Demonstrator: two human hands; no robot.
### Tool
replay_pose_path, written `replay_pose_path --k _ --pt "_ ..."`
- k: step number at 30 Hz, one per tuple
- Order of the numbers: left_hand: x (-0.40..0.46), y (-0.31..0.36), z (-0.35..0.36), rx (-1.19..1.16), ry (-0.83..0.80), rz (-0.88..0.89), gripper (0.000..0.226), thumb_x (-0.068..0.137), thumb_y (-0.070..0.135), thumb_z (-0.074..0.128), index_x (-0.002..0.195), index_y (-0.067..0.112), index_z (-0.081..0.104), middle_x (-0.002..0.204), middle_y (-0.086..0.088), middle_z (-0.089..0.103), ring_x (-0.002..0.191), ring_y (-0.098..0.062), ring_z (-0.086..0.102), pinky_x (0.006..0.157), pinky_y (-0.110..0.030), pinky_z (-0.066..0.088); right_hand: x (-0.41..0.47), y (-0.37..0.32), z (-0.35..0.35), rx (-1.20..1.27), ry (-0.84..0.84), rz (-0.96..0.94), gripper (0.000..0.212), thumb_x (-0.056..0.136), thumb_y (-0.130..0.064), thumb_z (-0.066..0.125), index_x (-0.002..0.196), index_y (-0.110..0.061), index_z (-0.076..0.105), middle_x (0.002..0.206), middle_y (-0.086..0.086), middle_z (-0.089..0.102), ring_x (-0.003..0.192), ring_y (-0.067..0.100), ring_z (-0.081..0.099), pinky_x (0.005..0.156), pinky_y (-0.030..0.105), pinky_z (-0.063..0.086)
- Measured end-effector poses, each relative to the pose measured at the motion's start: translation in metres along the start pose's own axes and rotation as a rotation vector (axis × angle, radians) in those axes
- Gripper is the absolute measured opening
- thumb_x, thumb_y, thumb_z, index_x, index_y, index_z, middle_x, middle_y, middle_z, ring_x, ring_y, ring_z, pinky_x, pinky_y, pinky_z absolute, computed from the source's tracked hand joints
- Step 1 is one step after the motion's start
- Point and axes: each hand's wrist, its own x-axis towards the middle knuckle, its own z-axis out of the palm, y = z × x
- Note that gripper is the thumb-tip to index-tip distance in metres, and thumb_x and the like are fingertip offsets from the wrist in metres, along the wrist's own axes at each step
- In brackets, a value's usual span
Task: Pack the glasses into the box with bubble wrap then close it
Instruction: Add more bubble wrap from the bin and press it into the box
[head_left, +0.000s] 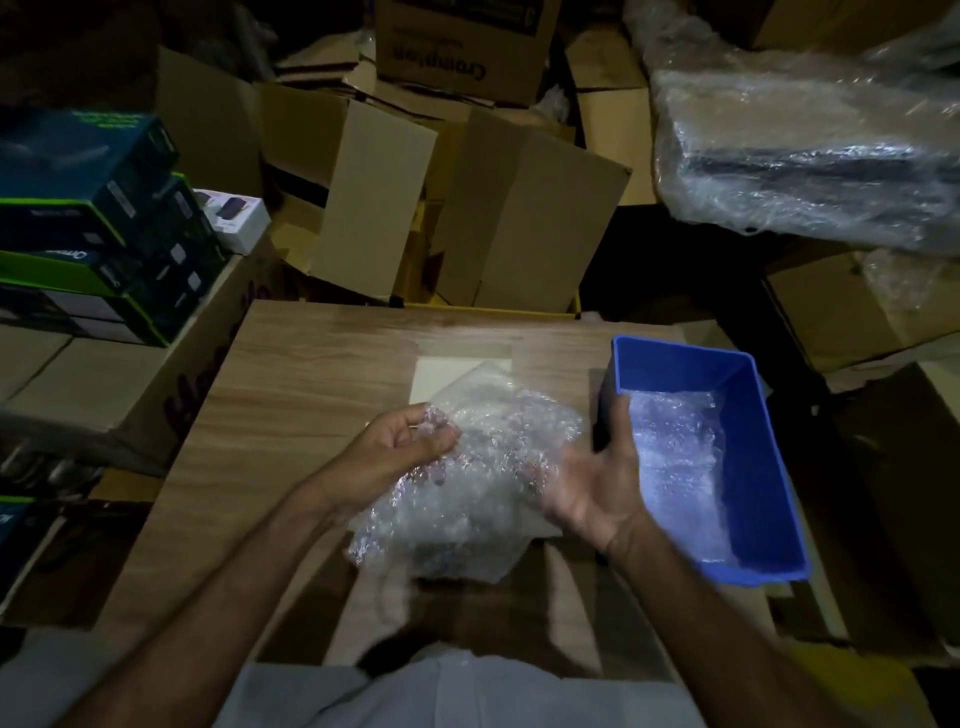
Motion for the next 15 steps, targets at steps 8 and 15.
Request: replay_pose_path --k 8,15 --pt "-0.007 -0.022 0.004 -0.124 0.143 -0.027 0.037 0.095 0.017 0.069 0.129 0.005 0.06 0.119 -0.019 0.072 0.107 -0.047 0.064 0.094 -0.063 0.047 0.012 0.027 -0.003 -0.451 0.158 -0.032 0.058 0.077 -0.031 0.086 0.125 -0.004 0.068 0.13 0.021 0.066 0.114 0.035 0.066 0.103 0.05 0.051" --pt "-0.006 0.005 -0.02 0.262 -0.108 0.013 0.031 0.098 0.012 0.062 0.127 0.019 0.062 0.112 -0.006 0.076 0.111 -0.016 0.07 0.098 -0.033 0.055 0.017 0.002 -0.006 -0.121 0.042 -0.119 0.056 0.086 -0.028 0.076 0.132 -0.002 0.058 0.135 0.023 0.06 0.12 0.036 0.061 0.103 0.05 0.051"
